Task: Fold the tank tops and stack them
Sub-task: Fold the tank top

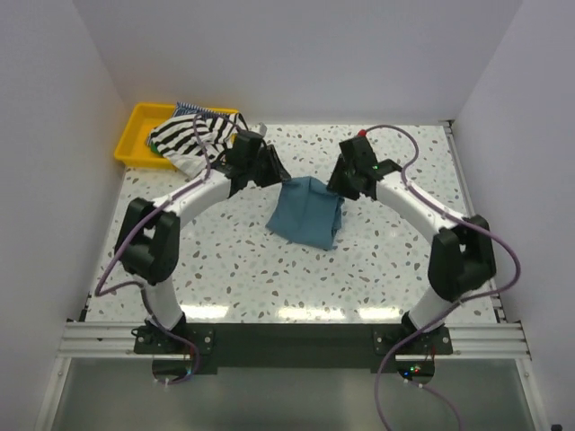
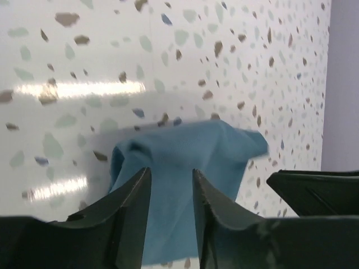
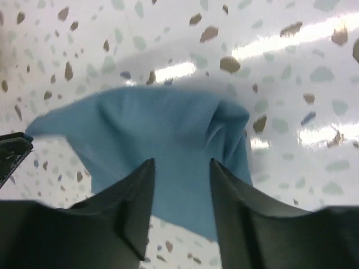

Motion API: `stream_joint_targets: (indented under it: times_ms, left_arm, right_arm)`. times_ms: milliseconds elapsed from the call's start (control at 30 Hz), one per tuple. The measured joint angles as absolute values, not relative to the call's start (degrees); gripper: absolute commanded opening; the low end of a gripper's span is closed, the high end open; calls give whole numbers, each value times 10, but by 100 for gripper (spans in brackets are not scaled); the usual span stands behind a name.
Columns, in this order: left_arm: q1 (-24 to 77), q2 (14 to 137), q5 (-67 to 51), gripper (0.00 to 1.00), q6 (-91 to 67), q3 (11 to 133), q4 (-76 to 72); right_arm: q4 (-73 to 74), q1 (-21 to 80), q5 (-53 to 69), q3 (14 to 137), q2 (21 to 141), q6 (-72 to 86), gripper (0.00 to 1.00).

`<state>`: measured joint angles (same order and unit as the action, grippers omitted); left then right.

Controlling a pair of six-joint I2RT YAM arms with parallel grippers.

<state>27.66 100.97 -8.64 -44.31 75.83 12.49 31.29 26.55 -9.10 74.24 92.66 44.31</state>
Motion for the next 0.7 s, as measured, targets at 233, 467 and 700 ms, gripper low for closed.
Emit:
stream_joint_targets:
  times_ms: [233,467,700]
  left_arm:
    - [214,1144,-116,55,-439,813,74]
    - [218,1119,-114,39,-437,802,54]
    - [284,1069,-66,16,-441,687,41]
  right_arm:
    - [305,204,-61,825,1065,380,67]
    - [303,224,-79,809,1025,369,49]
    - [271,291,-88,713,1005,384,40]
